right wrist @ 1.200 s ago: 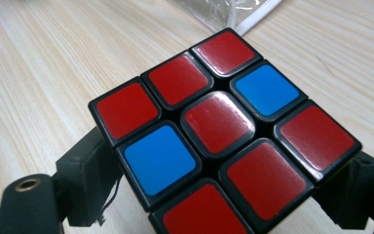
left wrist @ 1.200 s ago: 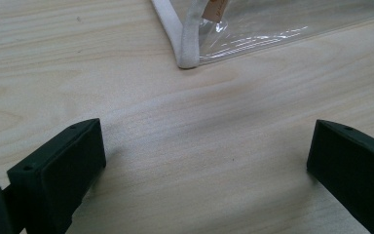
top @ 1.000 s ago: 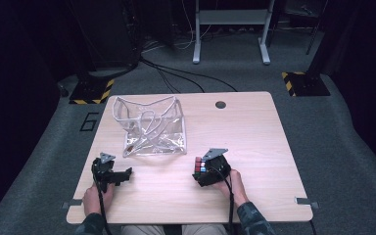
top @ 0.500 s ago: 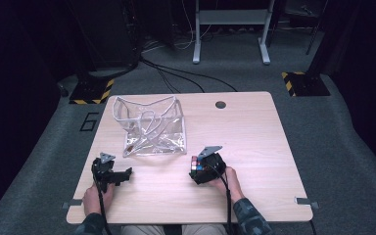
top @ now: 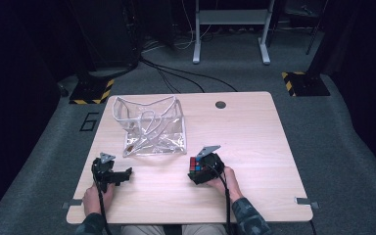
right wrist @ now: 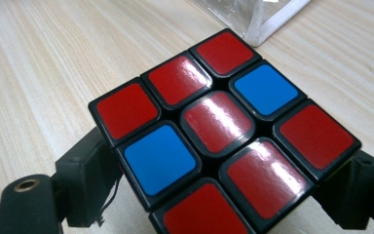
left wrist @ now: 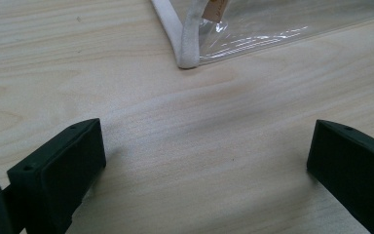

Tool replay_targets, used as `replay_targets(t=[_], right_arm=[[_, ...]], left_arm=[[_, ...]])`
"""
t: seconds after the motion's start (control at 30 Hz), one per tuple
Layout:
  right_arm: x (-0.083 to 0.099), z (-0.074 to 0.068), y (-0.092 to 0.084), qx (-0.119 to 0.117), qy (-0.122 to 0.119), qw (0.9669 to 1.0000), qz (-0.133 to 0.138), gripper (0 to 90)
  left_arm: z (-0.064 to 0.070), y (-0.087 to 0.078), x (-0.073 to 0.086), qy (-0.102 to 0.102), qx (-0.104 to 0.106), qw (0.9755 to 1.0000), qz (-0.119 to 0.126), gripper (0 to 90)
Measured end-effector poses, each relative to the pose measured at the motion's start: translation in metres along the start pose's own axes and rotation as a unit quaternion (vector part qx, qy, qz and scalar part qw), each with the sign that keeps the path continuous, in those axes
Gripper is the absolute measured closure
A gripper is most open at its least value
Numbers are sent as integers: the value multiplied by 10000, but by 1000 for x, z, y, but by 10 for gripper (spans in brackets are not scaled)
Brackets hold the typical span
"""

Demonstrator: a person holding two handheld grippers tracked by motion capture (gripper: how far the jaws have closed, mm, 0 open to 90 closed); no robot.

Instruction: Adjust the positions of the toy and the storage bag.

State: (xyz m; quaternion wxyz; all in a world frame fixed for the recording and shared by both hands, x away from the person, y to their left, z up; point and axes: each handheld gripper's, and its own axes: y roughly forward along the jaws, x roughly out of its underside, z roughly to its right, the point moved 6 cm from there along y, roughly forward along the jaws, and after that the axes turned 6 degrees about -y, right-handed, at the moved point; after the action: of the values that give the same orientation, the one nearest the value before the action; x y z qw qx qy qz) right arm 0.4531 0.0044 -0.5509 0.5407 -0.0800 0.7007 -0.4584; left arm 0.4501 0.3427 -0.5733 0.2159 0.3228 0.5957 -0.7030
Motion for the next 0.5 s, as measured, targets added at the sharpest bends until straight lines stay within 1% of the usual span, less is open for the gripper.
replay_targets(t=[0.07,0.17,0.3,0.33,0.37,0.4,0.43,0.5], right_arm=[[1,-1,0,-7,65,10000,-32,132],[0,-1,-1,-23,95,9999,40,124],[-1,-1,-5,-48,105,9998,148,77],[-1,-1,-5,-64,125,9998,157,68],[-1,-1,-6,-88,94,9998,151,59],[-1,-2,-8,-88,155,9997,143,50],[-1,-1,-8,-97,95,9998,168,43],[-2,-1,-11,-113,139,9997,161,35]], left_arm=[[0,0,0,0,-1,10000,1,4],[0,0,0,0,-1,10000,0,3],[0,0,0,0,0,10000,1,4],[0,0,0,0,-1,10000,2,4],[0,0,0,0,0,10000,0,4],[0,0,0,1,-1,10000,0,3],[0,0,0,2,-2,10000,0,4],[0,0,0,-6,-1,10000,5,3]])
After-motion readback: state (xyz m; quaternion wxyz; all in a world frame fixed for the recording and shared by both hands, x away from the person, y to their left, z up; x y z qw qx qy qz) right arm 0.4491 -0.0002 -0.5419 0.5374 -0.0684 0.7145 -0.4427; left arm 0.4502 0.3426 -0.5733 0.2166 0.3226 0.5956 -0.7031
